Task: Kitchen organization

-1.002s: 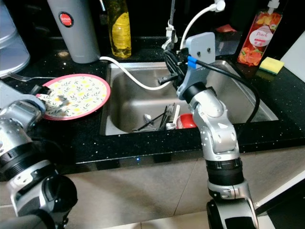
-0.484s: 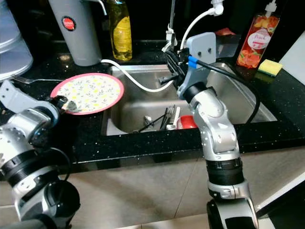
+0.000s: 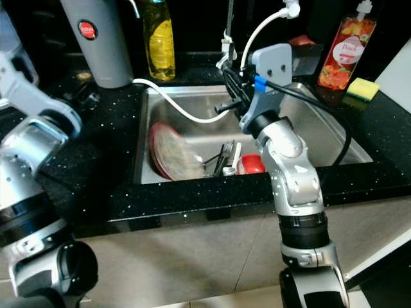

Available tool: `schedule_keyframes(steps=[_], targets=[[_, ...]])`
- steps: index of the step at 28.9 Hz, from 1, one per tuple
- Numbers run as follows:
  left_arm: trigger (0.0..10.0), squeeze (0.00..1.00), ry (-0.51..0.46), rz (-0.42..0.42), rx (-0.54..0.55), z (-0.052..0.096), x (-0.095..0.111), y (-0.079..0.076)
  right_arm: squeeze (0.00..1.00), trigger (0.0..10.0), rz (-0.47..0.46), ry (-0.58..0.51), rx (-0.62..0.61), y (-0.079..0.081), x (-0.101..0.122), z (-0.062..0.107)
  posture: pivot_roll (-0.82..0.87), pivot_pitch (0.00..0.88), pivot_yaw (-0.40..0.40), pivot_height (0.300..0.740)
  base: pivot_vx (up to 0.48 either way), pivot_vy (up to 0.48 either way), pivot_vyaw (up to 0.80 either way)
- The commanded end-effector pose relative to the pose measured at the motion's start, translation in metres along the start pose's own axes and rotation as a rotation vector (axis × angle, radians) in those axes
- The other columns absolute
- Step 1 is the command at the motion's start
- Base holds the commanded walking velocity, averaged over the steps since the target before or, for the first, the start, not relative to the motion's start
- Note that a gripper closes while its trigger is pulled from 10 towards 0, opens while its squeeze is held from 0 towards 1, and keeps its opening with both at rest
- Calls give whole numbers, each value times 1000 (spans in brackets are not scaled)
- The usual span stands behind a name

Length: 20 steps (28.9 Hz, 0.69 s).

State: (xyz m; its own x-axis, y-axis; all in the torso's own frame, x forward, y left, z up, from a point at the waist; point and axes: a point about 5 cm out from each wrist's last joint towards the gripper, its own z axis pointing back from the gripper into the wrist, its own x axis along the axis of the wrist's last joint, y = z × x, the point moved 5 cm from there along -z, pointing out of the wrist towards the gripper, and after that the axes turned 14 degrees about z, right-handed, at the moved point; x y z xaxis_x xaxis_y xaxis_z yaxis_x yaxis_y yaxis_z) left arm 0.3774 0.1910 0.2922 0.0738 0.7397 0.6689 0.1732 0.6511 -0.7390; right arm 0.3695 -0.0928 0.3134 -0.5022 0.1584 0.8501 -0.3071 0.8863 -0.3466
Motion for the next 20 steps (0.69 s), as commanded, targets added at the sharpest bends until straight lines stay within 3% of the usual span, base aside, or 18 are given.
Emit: schedule_keyframes(steps=[1,5,8,9,10,11,12,15,17,20], targets=[[10000,0,25,-26,3,-3,-3,1,0,10000,6,1,-10,-4,-1,2,76,6,0,740,0,0,0],[10000,0,21,-30,47,-7,-3,8,0,10000,9,2,-18,-5,-1,3,69,6,5,740,0,0,0],[10000,0,6,-60,36,-8,-1,4,0,10000,10,3,-22,-6,-1,4,69,6,5,740,0,0,0],[10000,0,-2,-97,28,-9,0,2,0,10000,10,3,-23,-6,-1,4,69,6,5,740,0,0,0],[10000,0,-11,-219,36,-10,-2,-1,0,10000,10,4,-23,-6,-1,4,69,5,5,740,0,0,0],[10000,0,-11,-219,36,-10,-2,-1,0,10000,10,4,-23,-6,-1,4,69,5,5,740,0,0,0],[10000,0,12,-376,39,-12,-12,-4,0,10000,4,4,-21,-4,-2,3,69,5,5,740,0,0,0],[10000,0,21,-404,53,-15,-16,-3,0,10000,-2,2,-13,0,-1,2,69,5,5,740,0,0,0],[10000,0,12,-459,134,-19,-14,6,0,10000,-6,1,-9,2,-1,2,67,4,4,740,0,0,0],[10000,0,8,-481,167,-20,-13,9,0,10000,-7,1,-9,2,-2,2,67,4,4,740,0,0,0]])
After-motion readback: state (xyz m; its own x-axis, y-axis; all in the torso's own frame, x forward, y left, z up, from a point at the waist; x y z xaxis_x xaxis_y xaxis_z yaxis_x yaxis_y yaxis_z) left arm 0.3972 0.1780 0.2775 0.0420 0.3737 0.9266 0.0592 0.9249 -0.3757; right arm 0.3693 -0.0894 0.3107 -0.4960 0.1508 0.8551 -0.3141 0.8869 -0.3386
